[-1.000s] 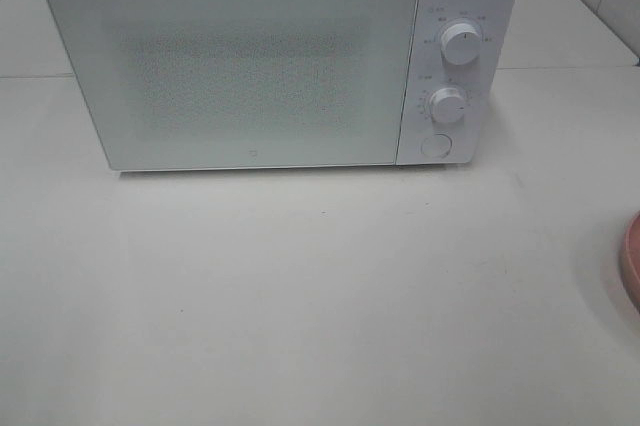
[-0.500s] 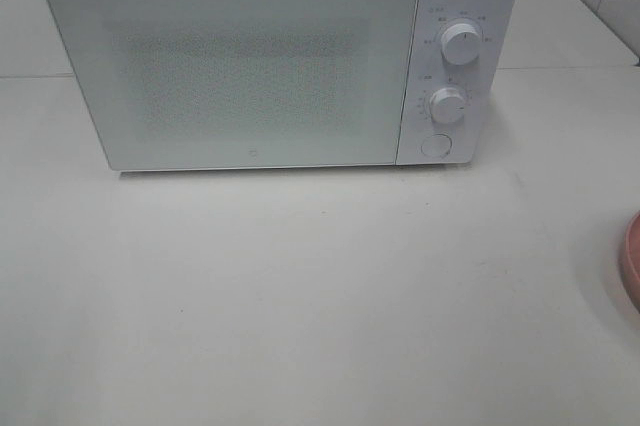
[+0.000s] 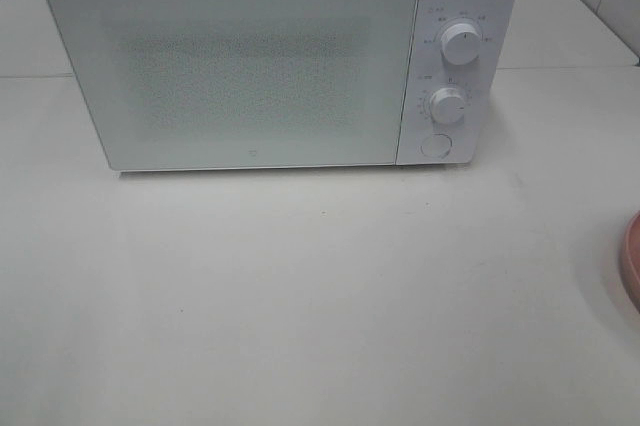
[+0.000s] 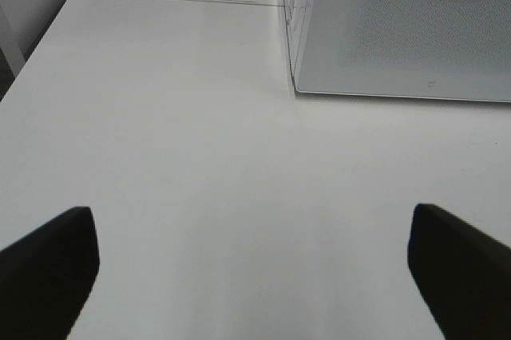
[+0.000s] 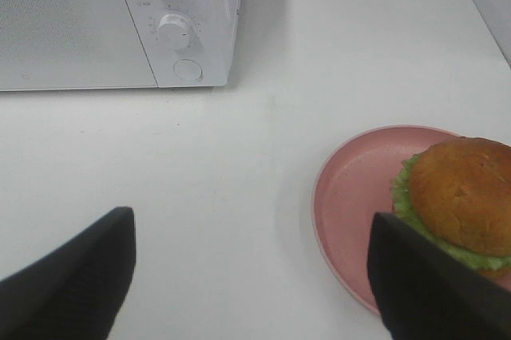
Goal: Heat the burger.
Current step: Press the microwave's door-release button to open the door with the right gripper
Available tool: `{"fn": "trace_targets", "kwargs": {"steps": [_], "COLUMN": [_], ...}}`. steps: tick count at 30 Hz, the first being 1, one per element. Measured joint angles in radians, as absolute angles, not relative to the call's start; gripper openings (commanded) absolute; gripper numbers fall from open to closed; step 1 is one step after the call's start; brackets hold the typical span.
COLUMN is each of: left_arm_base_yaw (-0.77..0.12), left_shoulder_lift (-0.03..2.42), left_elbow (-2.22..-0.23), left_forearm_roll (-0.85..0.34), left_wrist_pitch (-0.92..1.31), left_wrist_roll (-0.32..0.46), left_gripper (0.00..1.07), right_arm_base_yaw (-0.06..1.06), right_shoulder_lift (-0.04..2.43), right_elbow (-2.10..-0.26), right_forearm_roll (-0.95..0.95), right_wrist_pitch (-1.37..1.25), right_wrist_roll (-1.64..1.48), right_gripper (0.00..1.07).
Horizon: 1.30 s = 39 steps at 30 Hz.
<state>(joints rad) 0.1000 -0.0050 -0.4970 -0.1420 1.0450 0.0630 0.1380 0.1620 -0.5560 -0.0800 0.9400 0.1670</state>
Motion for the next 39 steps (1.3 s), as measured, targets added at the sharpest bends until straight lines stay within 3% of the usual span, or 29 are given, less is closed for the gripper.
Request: {"fn": "trace_targets", "kwargs": {"steps": [39], "left_arm_base_yaw": [0.100], "left_shoulder_lift": [-0.005], "left_elbow": [-0.497], "left_forearm_roll": [-0.142], "left_wrist_pitch": [1.044], "left_wrist_roll": [0.063], "left_gripper": [0.98], "right_arm_base_yaw": [0.138], "right_shoulder_lift": [0.797], "right_elbow": [-0.557], "right_forearm_roll": [-0.099], "right_wrist_pitch": [0.314], "right_wrist_roll": [0.167], "right_gripper": [0.76]}}
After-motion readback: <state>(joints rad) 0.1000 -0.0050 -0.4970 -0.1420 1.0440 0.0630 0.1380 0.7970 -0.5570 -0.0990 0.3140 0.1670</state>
